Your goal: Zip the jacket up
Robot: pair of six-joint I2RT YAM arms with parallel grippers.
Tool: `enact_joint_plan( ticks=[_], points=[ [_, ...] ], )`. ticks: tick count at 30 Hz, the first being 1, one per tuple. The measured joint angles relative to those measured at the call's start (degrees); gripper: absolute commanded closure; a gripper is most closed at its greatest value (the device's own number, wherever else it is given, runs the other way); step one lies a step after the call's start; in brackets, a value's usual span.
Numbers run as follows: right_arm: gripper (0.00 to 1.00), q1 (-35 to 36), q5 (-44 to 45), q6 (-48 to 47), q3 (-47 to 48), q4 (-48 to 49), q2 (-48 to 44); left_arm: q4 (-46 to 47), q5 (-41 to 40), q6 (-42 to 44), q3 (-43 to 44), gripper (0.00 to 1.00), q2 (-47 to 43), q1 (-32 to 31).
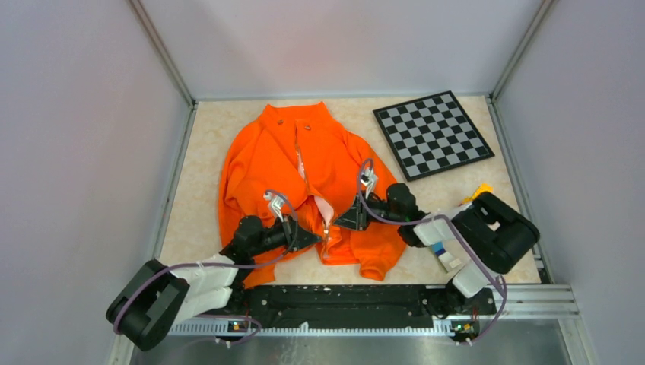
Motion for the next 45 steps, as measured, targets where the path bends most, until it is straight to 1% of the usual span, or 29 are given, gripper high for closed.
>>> enact_joint_plan(
  ticks=[1,2,5,9,11,13,16,19,21,23,26,27,31,34,37,44,45],
  points=[
    [0.66,-0.07,0.74,-0.76,0.15,-2.19,-1.36,0.00,0.44,-0.33,-0.09,1.00,0.00,0.00],
    [0.60,-0.13,1.88,-2.01,0.76,-6.10,-3.37,-0.11,0.74,-0.66,-0.13,1.00,-0.02,0.00],
    [0.48,-0.37,4.79,-5.49,2.69,-15.26,-8.41,-1.33,1.49,-1.49,-0.15,1.00,-0.09,0.00],
    [0.36,-0.11,9.09,-11.19,4.61,-27.63,-16.13,-3.67,2.23,-1.92,-0.13,1.00,-0.63,-0.02],
    [0.34,0.79,11.67,-14.19,4.74,-32.59,-19.98,-4.57,2.47,-2.34,-0.13,1.00,-0.94,0.00],
    [0.33,3.23,14.84,-18.23,4.74,-36.48,-23.39,-4.87,2.51,-2.78,-0.13,1.00,-1.20,-0.02],
    [0.31,10.45,19.50,-26.29,4.09,-38.88,-28.11,-5.14,2.51,-3.17,-0.13,1.00,-1.36,-0.02],
    [0.30,18.69,23.85,-34.99,0.81,-36.72,-32.28,-5.46,2.49,-3.69,-0.13,1.00,-1.33,0.00],
    [0.29,24.81,27.74,-42.42,-3.26,-32.26,-34.16,-5.53,2.54,-4.15,-0.11,1.00,-1.33,-0.02],
    [0.30,29.05,30.84,-49.13,-7.02,-27.74,-33.88,-5.55,2.60,-4.39,-0.02,1.00,-1.33,0.00],
    [0.31,32.48,34.21,-58.03,-10.49,-22.23,-31.12,-5.77,2.80,-4.42,0.13,1.00,-1.33,0.00],
    [0.31,33.64,36.00,-62.34,-11.56,-19.08,-29.29,-5.95,2.89,-4.42,0.17,1.00,-1.33,0.00],
    [0.32,36.72,38.97,-75.69,-13.57,-9.46,-22.56,-6.27,2.99,-4.44,0.20,1.00,-1.33,0.00],
    [0.33,37.55,39.17,-82.38,-13.90,-4.55,-19.69,-6.29,3.13,-4.44,0.20,1.00,-1.33,0.00],
    [0.39,38.05,39.17,-87.56,-13.88,-0.20,-16.76,-6.32,3.19,-4.44,0.20,1.00,-1.36,0.00],
    [0.41,38.73,38.69,-94.79,-12.28,2.71,-10.19,-6.36,3.78,-4.46,0.20,1.00,-1.79,0.00],
    [0.43,38.73,38.71,-95.25,-12.24,2.93,-9.88,-6.38,3.80,-4.46,0.20,1.00,-1.88,0.00]
  ],
)
